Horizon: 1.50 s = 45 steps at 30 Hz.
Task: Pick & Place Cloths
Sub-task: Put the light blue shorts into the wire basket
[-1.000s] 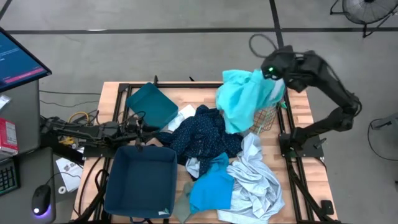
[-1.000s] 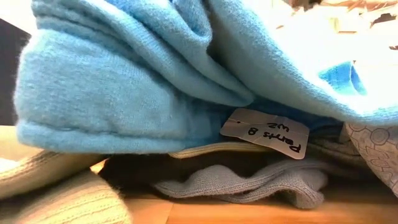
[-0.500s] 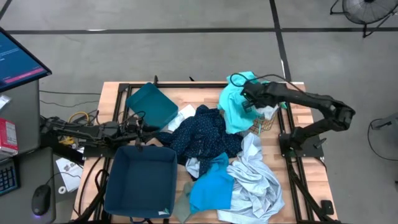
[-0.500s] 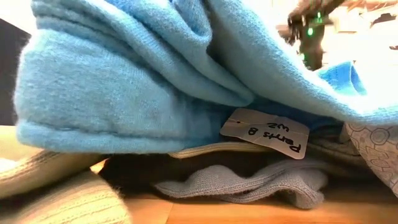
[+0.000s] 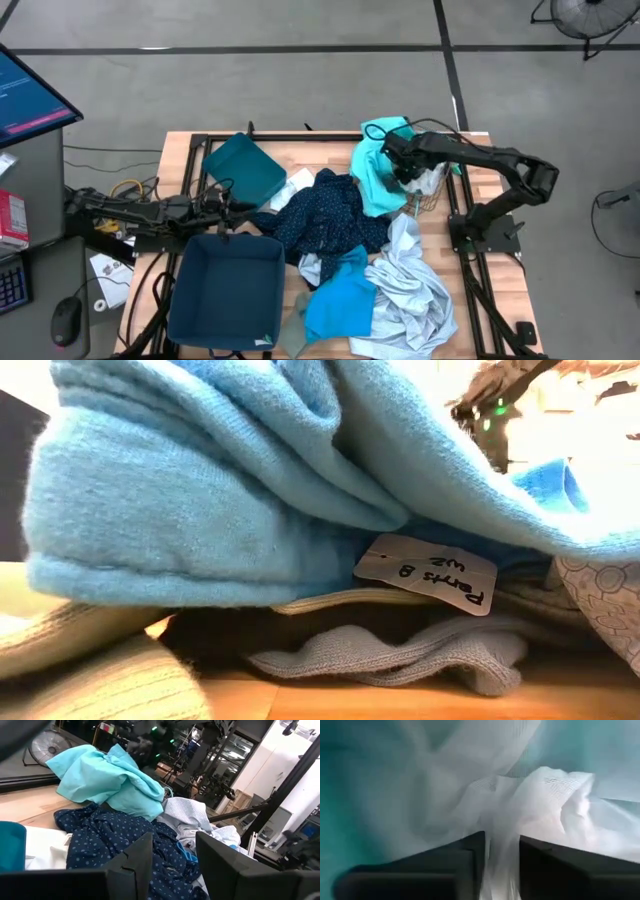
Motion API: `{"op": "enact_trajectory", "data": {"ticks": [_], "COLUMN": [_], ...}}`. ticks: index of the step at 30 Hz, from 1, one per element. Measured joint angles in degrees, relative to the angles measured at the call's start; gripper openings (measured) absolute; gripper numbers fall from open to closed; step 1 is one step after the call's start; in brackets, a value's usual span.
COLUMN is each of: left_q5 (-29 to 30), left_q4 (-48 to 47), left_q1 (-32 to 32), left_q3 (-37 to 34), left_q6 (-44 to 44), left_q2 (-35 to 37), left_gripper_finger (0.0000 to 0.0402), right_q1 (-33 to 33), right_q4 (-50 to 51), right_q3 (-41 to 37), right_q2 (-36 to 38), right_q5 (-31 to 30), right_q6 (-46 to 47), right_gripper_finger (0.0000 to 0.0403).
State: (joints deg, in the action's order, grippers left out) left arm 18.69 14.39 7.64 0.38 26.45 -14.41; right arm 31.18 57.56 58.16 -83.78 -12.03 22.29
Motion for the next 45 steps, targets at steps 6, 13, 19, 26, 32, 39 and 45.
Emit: {"op": "enact_trajectory", "data": {"ticks": [6, 13, 19, 26, 32, 39, 45], "left_q5": [1.5, 1.7, 1.7, 1.7, 1.7, 1.7, 1.7], "left_q4": [0.1, 0.2, 0.2, 0.3, 0.3, 0.3, 0.3], "left_q1": [0.0, 0.0, 0.0, 0.0, 0.0, 0.0, 0.0], "left_q3": [0.0, 0.0, 0.0, 0.0, 0.0, 0.0, 0.0], "left_q6": [0.0, 0.0, 1.1, 2.9, 3.0, 2.9, 2.9], "left_q2": [0.0, 0.0, 0.0, 0.0, 0.0, 0.0, 0.0], "left_gripper_finger": [0.0140, 0.0159, 0.0166, 0.0166, 0.0165, 0.0159, 0.0159], "right_q1": [-3.2, -5.1, -3.0, -0.4, -1.4, -2.9, -3.1], "right_q4": [8.2, -1.7, -9.3, -1.4, -0.7, 2.7, 13.1], "right_q3": [6.6, 12.1, 13.3, 13.1, 13.1, 13.1, 13.2], "right_q2": [4.7, 8.3, 3.8, -3.8, -6.7, -5.6, -0.6], "right_q5": [-2.7, -2.9, -3.0, -3.1, -3.1, -2.9, -8.8], "right_q6": [-1.3, -0.3, 2.2, 4.7, 4.8, 2.1, 8.1], "right_gripper_finger": [0.0193, 0.0326, 0.0365, 0.0357, 0.0315, 0.0037, 0.0004]}}
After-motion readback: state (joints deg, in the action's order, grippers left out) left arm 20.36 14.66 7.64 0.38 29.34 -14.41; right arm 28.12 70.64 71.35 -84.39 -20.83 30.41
